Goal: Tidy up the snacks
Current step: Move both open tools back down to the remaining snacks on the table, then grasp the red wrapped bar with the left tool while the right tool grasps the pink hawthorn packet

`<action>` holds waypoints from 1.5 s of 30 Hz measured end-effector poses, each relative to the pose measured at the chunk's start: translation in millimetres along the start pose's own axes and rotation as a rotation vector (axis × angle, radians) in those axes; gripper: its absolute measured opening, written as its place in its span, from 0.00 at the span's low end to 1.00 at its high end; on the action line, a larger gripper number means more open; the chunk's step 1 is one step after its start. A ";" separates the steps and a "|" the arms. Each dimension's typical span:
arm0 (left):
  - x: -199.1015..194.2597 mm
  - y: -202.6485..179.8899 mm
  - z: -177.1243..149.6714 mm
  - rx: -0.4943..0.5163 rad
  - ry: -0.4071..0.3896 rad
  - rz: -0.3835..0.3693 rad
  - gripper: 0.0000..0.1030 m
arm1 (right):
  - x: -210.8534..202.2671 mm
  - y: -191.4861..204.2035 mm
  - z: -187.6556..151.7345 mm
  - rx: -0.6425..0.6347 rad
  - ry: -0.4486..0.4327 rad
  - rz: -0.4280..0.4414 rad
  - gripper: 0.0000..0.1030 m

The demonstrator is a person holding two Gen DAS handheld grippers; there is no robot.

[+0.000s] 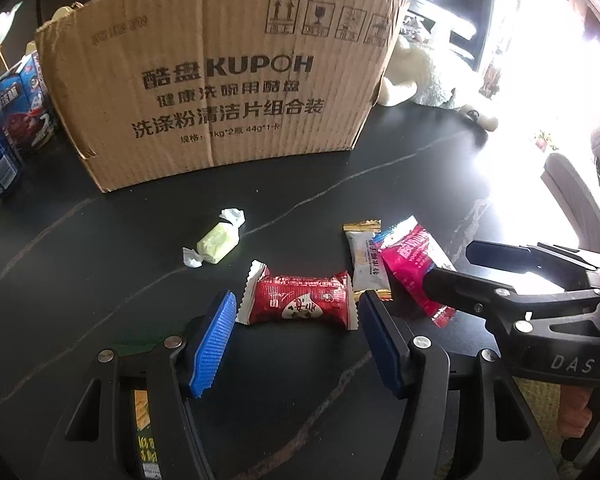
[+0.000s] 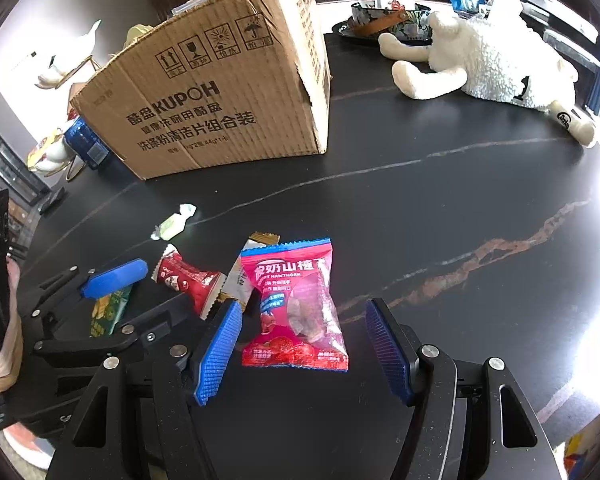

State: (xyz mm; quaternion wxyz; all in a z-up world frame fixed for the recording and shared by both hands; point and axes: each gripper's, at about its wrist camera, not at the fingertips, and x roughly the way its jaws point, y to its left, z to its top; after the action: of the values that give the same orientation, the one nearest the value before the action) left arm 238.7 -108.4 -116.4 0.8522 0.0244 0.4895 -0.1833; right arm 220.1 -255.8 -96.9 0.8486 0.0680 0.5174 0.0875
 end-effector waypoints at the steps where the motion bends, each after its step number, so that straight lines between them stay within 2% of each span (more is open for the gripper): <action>1: 1.7 0.6 0.2 -0.001 0.002 0.000 0.61 | 1.6 -0.2 0.1 0.002 0.005 0.001 0.64; 13: 10.5 9.5 0.1 -0.031 0.002 -0.014 0.58 | 12.1 1.2 -0.3 0.003 0.023 -0.001 0.63; 17: 8.4 10.5 -1.8 -0.041 -0.002 -0.026 0.55 | 14.9 3.6 -0.8 -0.005 0.031 0.012 0.52; 26: 4.4 10.8 -5.0 -0.060 -0.019 -0.033 0.51 | 14.8 5.8 -2.5 -0.011 0.022 0.027 0.39; 34: 2.2 7.1 -5.0 -0.062 -0.026 -0.037 0.49 | 6.2 6.9 -2.7 -0.019 -0.018 0.028 0.38; 45: -21.4 6.1 -2.8 -0.062 -0.082 -0.013 0.48 | -5.2 9.7 -3.4 -0.025 -0.070 0.043 0.38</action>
State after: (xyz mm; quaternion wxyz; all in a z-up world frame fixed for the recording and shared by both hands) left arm 228.7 -95.9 -100.6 0.8707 -0.0127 0.4598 -0.1742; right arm 214.0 -247.4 -91.9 0.8649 0.0716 0.4844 0.1100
